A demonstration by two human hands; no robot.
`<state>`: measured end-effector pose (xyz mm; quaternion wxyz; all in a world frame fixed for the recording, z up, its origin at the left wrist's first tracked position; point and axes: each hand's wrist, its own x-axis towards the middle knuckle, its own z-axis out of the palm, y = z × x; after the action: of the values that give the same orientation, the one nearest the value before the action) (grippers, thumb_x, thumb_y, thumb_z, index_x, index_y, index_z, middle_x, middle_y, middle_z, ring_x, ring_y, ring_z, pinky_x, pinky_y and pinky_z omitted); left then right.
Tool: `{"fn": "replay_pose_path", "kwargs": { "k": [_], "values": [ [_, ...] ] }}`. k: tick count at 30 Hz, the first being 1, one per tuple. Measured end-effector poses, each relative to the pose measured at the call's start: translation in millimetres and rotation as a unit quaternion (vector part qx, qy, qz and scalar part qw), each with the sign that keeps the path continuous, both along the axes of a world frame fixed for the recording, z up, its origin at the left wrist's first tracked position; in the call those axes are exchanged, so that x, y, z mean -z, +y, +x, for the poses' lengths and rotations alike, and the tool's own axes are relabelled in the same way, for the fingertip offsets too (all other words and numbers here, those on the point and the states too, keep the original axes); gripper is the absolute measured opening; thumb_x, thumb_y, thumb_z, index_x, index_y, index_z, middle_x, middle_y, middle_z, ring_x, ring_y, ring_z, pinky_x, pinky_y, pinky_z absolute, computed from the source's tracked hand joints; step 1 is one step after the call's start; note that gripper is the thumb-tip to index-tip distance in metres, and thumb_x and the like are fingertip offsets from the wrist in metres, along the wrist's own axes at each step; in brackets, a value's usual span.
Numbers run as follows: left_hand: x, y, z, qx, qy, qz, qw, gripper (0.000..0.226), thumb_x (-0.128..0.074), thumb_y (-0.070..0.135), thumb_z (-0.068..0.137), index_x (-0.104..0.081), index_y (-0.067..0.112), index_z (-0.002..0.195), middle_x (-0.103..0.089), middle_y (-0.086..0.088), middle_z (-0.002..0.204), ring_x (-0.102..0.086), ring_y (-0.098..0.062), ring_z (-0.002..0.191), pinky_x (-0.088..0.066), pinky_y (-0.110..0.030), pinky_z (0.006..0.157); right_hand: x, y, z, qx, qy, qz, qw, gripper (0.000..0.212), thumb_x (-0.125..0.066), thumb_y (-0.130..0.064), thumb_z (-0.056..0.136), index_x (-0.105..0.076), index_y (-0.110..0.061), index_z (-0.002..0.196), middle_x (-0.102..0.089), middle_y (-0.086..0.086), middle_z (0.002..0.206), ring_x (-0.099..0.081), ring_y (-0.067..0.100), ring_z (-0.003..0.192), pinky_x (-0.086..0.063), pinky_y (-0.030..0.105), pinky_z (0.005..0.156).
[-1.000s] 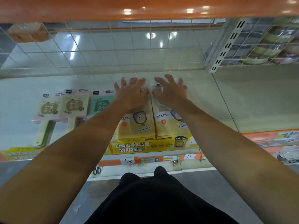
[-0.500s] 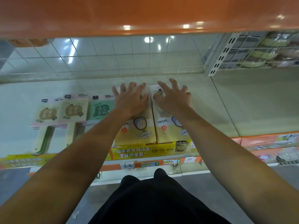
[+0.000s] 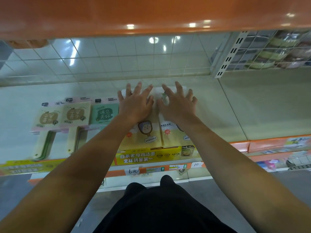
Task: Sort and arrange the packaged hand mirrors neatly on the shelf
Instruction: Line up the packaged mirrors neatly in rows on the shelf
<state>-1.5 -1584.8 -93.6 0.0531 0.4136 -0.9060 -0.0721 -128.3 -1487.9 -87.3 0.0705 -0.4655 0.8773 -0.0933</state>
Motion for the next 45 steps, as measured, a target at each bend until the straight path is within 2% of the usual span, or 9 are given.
{"fn": "replay_pose_path", "kwargs": {
  "k": [5, 9, 19, 24, 35, 37, 41, 43, 45],
  "values": [
    [-0.2, 37.3, 13.4, 0.013, 0.019, -0.049, 0.999, 0.05, -0.022, 0.049, 0.1, -0.022, 0.036, 0.148, -0.017, -0.002, 0.159, -0.01, -0.041, 0.144, -0.013, -0.066, 0.11, -4.7, 23.2, 14.2, -0.012, -0.002, -0.004, 1.0, 0.059, -0.03, -0.063, 0.091, -0.019, -0.049, 0.147, -0.001, -0.006, 0.163, -0.003, 0.048, 0.144, -0.019, 0.06, 0.111],
    [13.7, 47.4, 21.9, 0.015, -0.008, -0.021, 1.0, 0.051, -0.019, 0.048, 0.1, -0.02, 0.032, 0.148, -0.013, -0.002, 0.16, -0.003, -0.04, 0.145, -0.011, -0.067, 0.111, 6.0, 28.1, 15.1, -0.023, -0.014, 0.017, 0.999, 0.059, -0.036, -0.058, 0.09, -0.022, -0.044, 0.146, -0.004, -0.002, 0.161, -0.006, 0.048, 0.142, -0.024, 0.057, 0.108],
    [10.5, 52.5, 23.4, -0.002, 0.022, 0.016, 1.0, 0.055, -0.018, 0.053, 0.097, -0.018, 0.034, 0.149, -0.007, 0.002, 0.161, 0.005, -0.034, 0.146, -0.004, -0.064, 0.113, 10.2, 32.3, 16.8, -0.012, -0.016, 0.02, 1.0, 0.06, -0.029, -0.063, 0.088, -0.02, -0.046, 0.145, -0.002, -0.005, 0.162, -0.003, 0.045, 0.143, -0.018, 0.054, 0.111],
    [6.8, 73.9, 38.4, -0.018, 0.037, 0.052, 0.998, 0.054, -0.026, 0.057, 0.095, -0.015, 0.043, 0.146, -0.003, 0.006, 0.161, 0.01, -0.033, 0.146, 0.0, -0.065, 0.113, 5.4, 49.4, 28.4, 0.013, -0.007, 0.015, 1.0, 0.058, -0.026, -0.066, 0.09, -0.017, -0.05, 0.145, 0.0, -0.009, 0.162, 0.002, 0.045, 0.145, -0.011, 0.057, 0.114],
    [12.5, 83.7, 43.7, -0.009, 0.012, 0.064, 0.998, 0.056, -0.025, 0.057, 0.095, -0.016, 0.042, 0.148, 0.002, 0.004, 0.161, 0.013, -0.037, 0.145, 0.001, -0.067, 0.111, 12.4, 56.4, 43.0, 0.026, 0.002, 0.034, 0.999, 0.055, -0.028, -0.06, 0.094, -0.013, -0.05, 0.147, 0.001, -0.009, 0.163, -0.005, 0.042, 0.145, -0.019, 0.055, 0.111],
    [10.2, 84.6, 45.8, -0.002, 0.016, 0.062, 0.998, 0.055, -0.024, 0.057, 0.095, -0.017, 0.041, 0.147, 0.001, 0.003, 0.161, 0.012, -0.038, 0.145, 0.001, -0.066, 0.111, 10.0, 57.3, 42.6, 0.027, 0.001, 0.035, 0.999, 0.055, -0.028, -0.061, 0.094, -0.015, -0.05, 0.147, 0.0, -0.009, 0.162, -0.004, 0.041, 0.145, -0.017, 0.058, 0.113],
    [-1.2, 85.1, 53.1, -0.004, 0.041, 0.052, 0.998, 0.052, -0.028, 0.046, 0.098, -0.02, 0.036, 0.148, -0.007, -0.001, 0.161, 0.003, -0.035, 0.146, -0.004, -0.06, 0.115, -2.4, 57.3, 47.1, 0.04, -0.003, 0.01, 0.999, 0.062, -0.032, -0.061, 0.094, -0.015, -0.043, 0.151, 0.0, -0.005, 0.163, 0.006, 0.041, 0.147, 0.0, 0.063, 0.115],
    [-5.6, 83.3, 59.5, -0.009, 0.063, 0.032, 0.997, 0.051, -0.032, 0.04, 0.097, -0.024, 0.032, 0.147, -0.012, -0.002, 0.16, -0.004, -0.033, 0.147, -0.009, -0.055, 0.116, -9.6, 56.7, 57.6, 0.042, -0.007, -0.053, 0.998, 0.062, -0.04, -0.056, 0.094, -0.023, -0.038, 0.15, -0.011, 0.001, 0.162, -0.003, 0.04, 0.147, -0.008, 0.06, 0.117],
    [-8.0, 80.8, 65.8, -0.014, 0.082, 0.001, 0.997, 0.053, -0.037, 0.036, 0.096, -0.028, 0.027, 0.147, -0.018, -0.004, 0.158, -0.012, -0.034, 0.145, -0.016, -0.054, 0.115, -14.3, 56.2, 68.7, 0.029, -0.017, -0.129, 0.991, 0.059, -0.049, -0.048, 0.091, -0.035, -0.032, 0.147, -0.026, 0.003, 0.157, -0.02, 0.038, 0.143, -0.027, 0.055, 0.112]
  ]
}}
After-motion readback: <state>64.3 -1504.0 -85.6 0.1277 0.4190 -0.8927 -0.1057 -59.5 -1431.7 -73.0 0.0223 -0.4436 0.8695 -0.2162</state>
